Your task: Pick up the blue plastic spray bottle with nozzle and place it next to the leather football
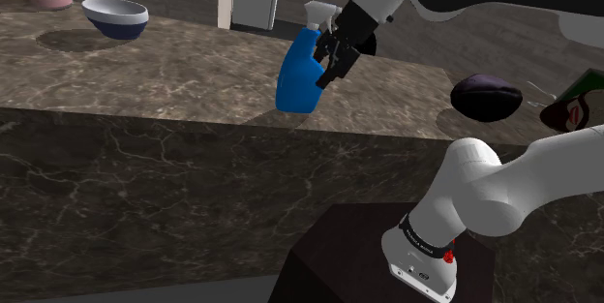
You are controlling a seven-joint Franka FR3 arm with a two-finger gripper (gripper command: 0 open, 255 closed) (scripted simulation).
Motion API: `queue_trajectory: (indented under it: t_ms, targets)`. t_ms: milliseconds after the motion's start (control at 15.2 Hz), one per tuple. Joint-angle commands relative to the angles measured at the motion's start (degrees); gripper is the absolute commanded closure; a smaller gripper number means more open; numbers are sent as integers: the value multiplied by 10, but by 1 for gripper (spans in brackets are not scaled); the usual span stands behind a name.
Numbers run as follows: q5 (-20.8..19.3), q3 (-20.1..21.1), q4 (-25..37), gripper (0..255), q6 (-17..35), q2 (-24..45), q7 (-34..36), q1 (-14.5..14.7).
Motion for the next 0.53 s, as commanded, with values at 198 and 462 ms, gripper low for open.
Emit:
queue_trajectory:
  t_ms: [198, 462]
  targets:
    - [0, 0, -1, 0, 2, 1, 0, 0]
    - [0, 0, -1, 255, 1, 1, 0, 0]
